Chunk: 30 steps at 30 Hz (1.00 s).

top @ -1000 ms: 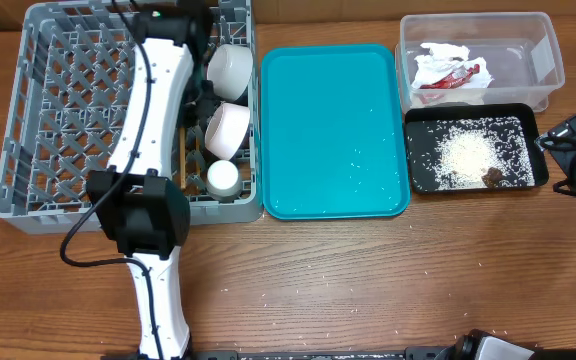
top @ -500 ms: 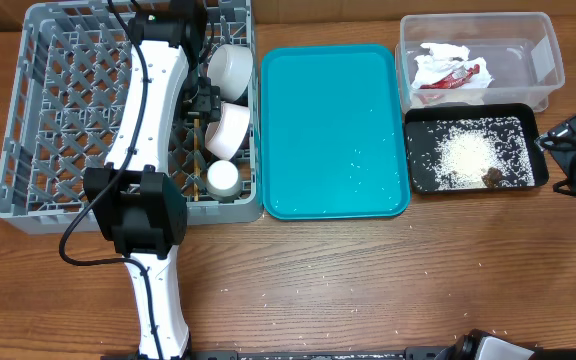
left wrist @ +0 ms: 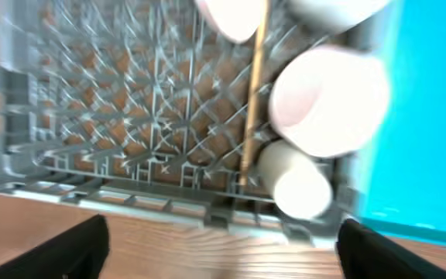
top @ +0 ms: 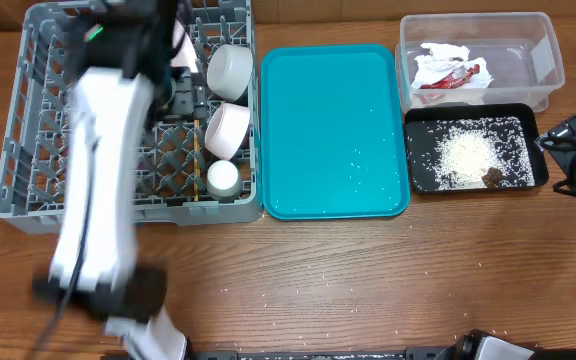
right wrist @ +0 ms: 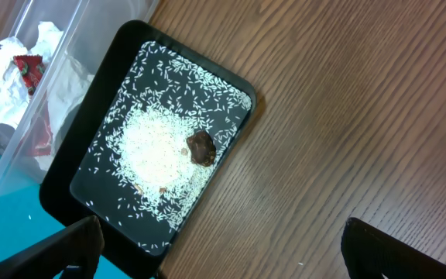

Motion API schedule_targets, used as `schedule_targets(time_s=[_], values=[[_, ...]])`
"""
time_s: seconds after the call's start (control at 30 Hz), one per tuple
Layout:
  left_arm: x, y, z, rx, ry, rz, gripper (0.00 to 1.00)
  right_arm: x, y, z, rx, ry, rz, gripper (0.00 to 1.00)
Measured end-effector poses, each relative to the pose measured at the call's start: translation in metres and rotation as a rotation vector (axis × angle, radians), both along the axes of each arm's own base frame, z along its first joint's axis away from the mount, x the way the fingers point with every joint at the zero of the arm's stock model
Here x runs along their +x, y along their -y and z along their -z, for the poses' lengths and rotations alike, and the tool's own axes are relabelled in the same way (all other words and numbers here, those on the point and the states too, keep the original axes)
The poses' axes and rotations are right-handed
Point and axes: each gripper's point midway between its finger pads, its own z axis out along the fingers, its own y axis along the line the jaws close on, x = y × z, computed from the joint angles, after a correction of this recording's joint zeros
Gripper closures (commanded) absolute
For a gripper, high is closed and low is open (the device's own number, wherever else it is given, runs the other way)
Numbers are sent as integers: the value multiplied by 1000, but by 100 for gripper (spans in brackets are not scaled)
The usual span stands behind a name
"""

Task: Sort waste into correct bins and load items into the dishwasher

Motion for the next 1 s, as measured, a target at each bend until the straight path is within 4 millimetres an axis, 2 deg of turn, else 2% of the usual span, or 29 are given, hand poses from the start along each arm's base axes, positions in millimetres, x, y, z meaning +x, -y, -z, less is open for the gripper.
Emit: schedule_targets(time_s=[0.07,0.13,0.17,0.27,0.33,0.4,0.5,0.6,0.73,0.8,1.0], values=[[-36,3,-39,-27,118,7,0,0,0,0,0,0,-1,0],[-80,0,-63,-56,205,-4,0,0,0,0,0,0,0,0],[-99,-5,-69,-64,237,-24,0,0,0,0,0,0,-1,0],[-149,-20,-67,-80,302,-86,0,0,0,0,0,1,-1,0],[-162,-23,-54,-91,330,-108,0,0,0,0,1,0,-1,0],[-167,-25,-36,-105,360,-122,0,0,0,0,0,0,-1,0],[-161,-20,-16,-146,464,-101,0,0,0,0,-1,0,-1,0],[-156,-5,-8,-211,615,4,0,0,0,0,0,0,-1,0],[-166,12,4,-268,747,143,0,0,0,0,0,0,0,0],[-166,19,16,-282,750,181,0,0,0,0,0,0,-1,0],[-157,42,71,-381,625,237,0,0,0,0,0,0,-1,0]])
